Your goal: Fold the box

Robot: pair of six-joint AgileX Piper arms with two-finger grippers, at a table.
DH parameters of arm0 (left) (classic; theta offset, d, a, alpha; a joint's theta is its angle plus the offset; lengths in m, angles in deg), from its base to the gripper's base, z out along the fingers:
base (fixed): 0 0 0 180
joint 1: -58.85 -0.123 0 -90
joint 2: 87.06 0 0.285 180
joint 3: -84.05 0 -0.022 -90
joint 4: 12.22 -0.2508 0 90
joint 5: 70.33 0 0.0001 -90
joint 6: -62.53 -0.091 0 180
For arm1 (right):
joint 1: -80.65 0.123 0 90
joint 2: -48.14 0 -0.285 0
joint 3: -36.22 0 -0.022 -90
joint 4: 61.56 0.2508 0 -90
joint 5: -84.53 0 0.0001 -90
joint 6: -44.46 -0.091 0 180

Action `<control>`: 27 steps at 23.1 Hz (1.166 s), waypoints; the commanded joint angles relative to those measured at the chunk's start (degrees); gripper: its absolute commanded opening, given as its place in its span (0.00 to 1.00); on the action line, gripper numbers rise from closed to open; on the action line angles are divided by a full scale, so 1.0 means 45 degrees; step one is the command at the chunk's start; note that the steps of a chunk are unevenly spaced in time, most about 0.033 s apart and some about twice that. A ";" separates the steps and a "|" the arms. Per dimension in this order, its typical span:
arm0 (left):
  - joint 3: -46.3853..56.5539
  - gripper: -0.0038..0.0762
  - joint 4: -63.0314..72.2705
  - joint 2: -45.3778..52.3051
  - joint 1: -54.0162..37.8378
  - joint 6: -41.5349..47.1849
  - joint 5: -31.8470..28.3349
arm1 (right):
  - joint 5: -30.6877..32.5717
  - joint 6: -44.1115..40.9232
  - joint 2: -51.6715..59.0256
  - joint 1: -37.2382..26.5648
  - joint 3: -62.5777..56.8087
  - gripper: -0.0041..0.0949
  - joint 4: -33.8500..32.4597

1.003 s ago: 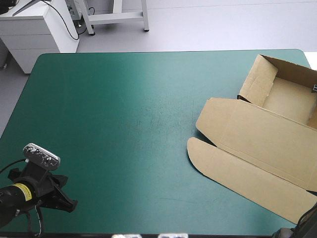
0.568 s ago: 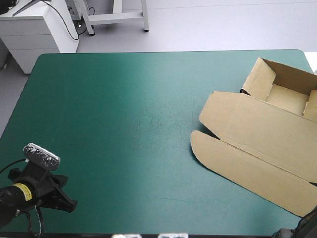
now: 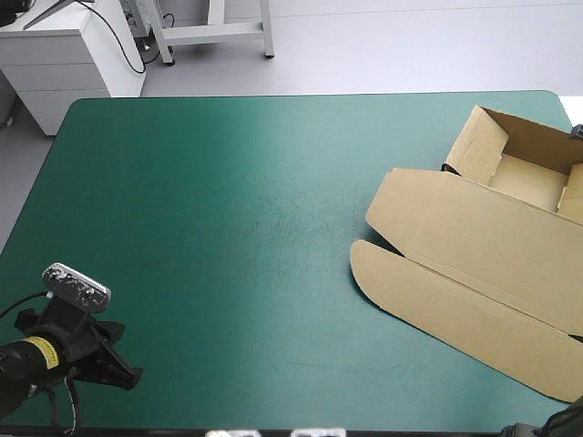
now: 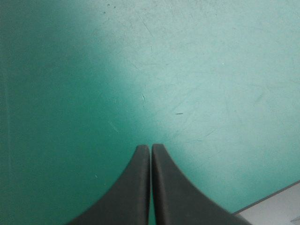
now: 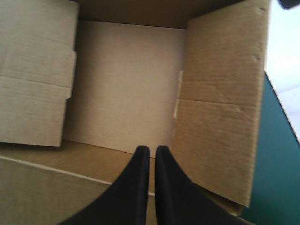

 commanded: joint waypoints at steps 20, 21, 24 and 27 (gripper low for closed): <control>-0.0316 0.04 0.0427 -0.0051 0.0078 0.0343 -0.2581 | -0.0290 -0.0438 0.6248 0.9249 -0.2339 0.03 -0.3215; -0.0316 0.04 0.0427 -0.0051 0.0078 0.0343 -0.2581 | -0.0547 -0.0557 0.6553 0.9321 -0.2870 0.03 -0.3215; -0.0252 0.04 0.0427 -0.0051 0.0078 0.0251 -0.2608 | -0.1338 -0.0622 0.7573 0.9320 -0.4610 0.03 -0.3215; 0.0172 0.04 0.0427 0.0024 0.0078 0.0255 -0.2947 | -0.1919 -0.0643 0.8659 0.9320 -0.6358 0.03 -0.3215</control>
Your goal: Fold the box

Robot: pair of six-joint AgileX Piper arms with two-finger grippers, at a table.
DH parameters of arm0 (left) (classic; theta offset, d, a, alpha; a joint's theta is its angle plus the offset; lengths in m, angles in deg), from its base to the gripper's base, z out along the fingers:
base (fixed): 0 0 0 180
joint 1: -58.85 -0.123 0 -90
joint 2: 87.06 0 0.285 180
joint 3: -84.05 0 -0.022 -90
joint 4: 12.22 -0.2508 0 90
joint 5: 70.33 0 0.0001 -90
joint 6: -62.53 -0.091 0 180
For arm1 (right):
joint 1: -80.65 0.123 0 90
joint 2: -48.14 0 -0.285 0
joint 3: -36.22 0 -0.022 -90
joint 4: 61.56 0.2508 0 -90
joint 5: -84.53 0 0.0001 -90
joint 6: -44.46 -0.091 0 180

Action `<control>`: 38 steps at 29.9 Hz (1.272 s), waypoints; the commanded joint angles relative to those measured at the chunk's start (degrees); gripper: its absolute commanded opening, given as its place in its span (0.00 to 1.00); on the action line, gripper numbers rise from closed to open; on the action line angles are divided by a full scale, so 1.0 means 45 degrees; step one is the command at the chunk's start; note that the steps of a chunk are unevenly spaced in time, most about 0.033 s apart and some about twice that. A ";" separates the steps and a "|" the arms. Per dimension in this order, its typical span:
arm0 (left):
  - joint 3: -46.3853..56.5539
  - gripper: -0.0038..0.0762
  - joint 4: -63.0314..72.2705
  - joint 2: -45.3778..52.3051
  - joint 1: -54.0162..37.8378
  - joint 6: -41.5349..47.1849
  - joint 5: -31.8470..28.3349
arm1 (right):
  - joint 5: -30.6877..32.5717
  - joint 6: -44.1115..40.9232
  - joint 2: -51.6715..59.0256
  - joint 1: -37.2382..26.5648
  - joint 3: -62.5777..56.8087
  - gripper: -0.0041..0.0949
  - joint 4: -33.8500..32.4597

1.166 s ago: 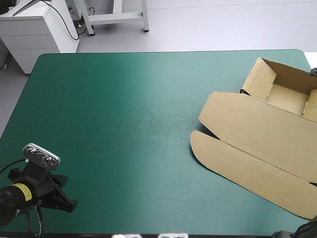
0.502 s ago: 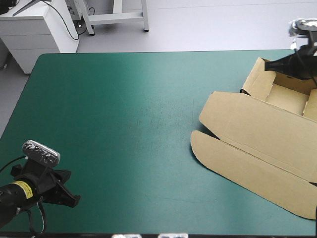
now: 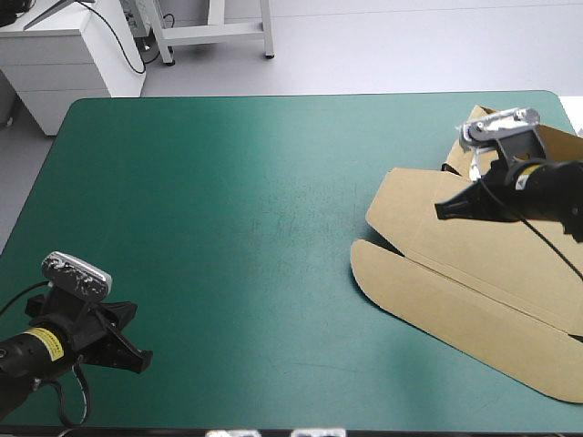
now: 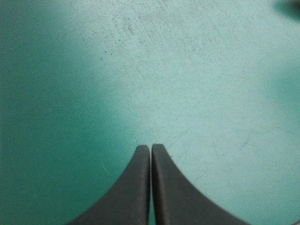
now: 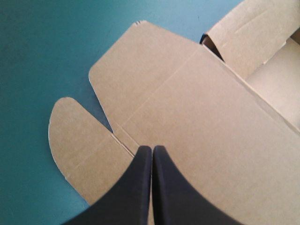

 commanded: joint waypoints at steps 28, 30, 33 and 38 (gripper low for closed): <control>0.3531 0.04 0.2122 0.0311 0.0078 0.0069 -0.1229 | -0.4003 0.0099 1.1282 0.0024 -1.1318 0.02 0.0689; 0.3531 0.04 0.2122 0.0311 0.0078 0.0069 -0.1139 | -0.4003 0.0099 1.1423 0.0024 -1.1580 0.02 0.0720; 0.3531 0.04 0.2122 0.0311 0.0078 0.0069 -0.0975 | -0.3980 0.0099 1.1423 0.0024 -1.1946 0.02 0.0720; 0.3584 0.04 0.2122 0.0311 0.0078 0.0069 -0.0954 | -0.3980 0.0099 1.1423 0.0024 -1.1978 0.02 0.0720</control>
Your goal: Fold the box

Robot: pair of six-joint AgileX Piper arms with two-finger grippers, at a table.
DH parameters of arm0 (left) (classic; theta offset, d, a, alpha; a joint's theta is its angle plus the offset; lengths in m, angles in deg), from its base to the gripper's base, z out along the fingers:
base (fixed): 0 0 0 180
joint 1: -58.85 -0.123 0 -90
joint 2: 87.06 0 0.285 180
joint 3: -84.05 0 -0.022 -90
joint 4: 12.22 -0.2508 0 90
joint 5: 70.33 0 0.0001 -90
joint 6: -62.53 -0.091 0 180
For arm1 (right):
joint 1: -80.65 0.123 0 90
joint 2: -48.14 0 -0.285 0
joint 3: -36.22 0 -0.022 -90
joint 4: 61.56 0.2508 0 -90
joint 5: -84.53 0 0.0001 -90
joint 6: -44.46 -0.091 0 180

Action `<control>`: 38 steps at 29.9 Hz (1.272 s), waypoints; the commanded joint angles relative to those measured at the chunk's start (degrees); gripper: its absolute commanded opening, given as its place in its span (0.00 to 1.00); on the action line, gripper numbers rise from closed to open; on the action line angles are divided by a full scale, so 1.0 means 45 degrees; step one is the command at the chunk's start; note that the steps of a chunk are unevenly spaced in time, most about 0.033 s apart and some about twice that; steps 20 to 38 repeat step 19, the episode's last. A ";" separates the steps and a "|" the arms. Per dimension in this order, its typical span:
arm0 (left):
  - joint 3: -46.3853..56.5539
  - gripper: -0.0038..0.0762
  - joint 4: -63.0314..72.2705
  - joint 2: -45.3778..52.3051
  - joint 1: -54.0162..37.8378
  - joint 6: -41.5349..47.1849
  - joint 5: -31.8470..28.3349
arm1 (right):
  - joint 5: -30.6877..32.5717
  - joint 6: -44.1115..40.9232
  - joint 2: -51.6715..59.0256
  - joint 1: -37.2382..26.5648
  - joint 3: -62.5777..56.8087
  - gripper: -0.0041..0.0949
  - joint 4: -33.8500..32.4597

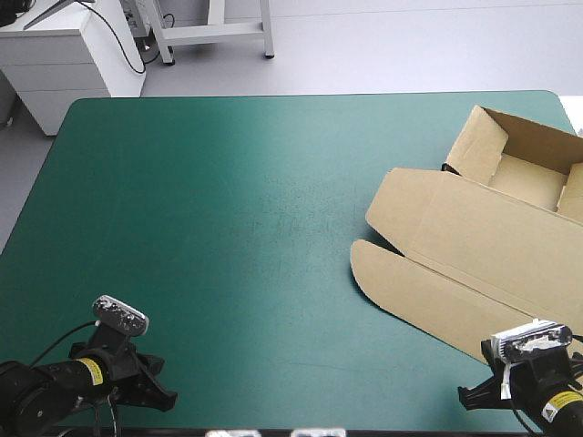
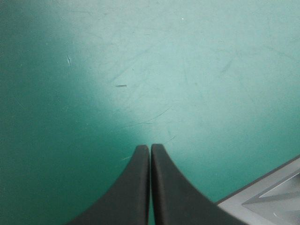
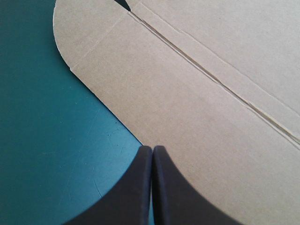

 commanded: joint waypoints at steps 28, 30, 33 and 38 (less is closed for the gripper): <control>-0.0302 0.04 -0.0027 0.0004 0.0078 0.0069 -0.0165 | -0.0821 0.0097 -0.0111 0.0024 0.0300 0.02 0.0050; -0.0302 0.04 -0.0027 0.0004 0.0078 0.0069 -0.0165 | -0.0821 0.0097 -0.0111 0.0024 0.0300 0.02 0.0050; -0.0302 0.04 -0.0027 0.0004 0.0078 0.0069 -0.0165 | -0.0821 0.0097 -0.0111 0.0024 0.0300 0.02 0.0050; -0.0302 0.04 -0.0027 0.0004 0.0078 0.0069 -0.0165 | -0.0821 0.0097 -0.0111 0.0024 0.0300 0.02 0.0050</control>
